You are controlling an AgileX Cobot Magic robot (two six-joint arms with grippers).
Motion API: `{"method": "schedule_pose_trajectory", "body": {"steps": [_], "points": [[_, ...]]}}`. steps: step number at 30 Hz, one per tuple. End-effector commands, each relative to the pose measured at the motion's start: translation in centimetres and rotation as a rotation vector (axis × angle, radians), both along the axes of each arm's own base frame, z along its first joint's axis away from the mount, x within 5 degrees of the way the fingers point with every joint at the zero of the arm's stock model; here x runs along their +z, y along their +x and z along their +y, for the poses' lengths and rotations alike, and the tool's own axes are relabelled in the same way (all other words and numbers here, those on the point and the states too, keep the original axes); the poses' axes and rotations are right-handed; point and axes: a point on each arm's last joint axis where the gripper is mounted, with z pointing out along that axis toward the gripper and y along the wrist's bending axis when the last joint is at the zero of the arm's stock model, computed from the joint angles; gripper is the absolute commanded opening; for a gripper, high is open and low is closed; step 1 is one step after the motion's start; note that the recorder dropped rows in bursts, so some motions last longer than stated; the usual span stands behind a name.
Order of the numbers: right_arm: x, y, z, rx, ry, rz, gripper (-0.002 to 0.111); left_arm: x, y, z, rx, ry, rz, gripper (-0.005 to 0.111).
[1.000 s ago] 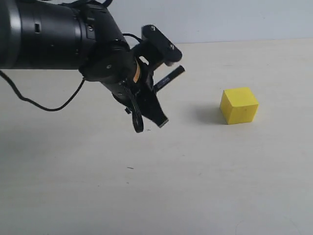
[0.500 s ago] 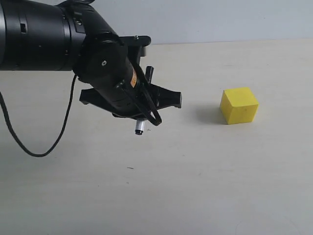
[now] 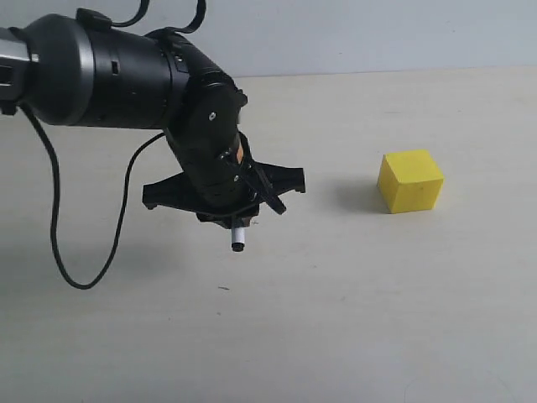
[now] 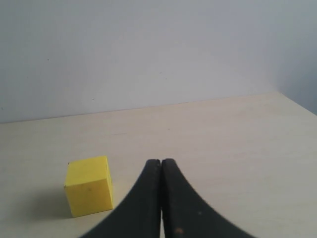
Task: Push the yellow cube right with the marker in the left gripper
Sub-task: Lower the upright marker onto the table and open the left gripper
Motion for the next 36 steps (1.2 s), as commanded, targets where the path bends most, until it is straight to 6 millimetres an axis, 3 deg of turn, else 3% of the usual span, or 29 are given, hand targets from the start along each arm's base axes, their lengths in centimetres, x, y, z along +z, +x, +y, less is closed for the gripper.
{"method": "schedule_pose_trajectory", "body": {"steps": [1, 14, 24, 31, 36], "points": [[-0.1, 0.0, 0.0, -0.008, -0.003, -0.007, 0.0, -0.8, 1.1, -0.9, 0.015, -0.001, 0.011, 0.0], [-0.1, 0.0, 0.0, -0.008, -0.005, -0.007, 0.0, -4.5, 1.8, -2.5, 0.039, -0.063, 0.059, 0.0], [-0.1, 0.0, 0.0, -0.008, -0.005, -0.007, 0.0, -4.6, 1.8, -2.6, 0.04, -0.061, 0.063, 0.001], [-0.1, 0.0, 0.0, -0.008, -0.005, -0.007, 0.0, -4.7, 1.6, -2.4, 0.045, -0.042, 0.084, 0.03], [-0.1, 0.0, 0.0, -0.008, -0.005, -0.007, 0.0, -4.7, 1.6, -2.4, 0.046, -0.039, 0.086, 0.037]]}}
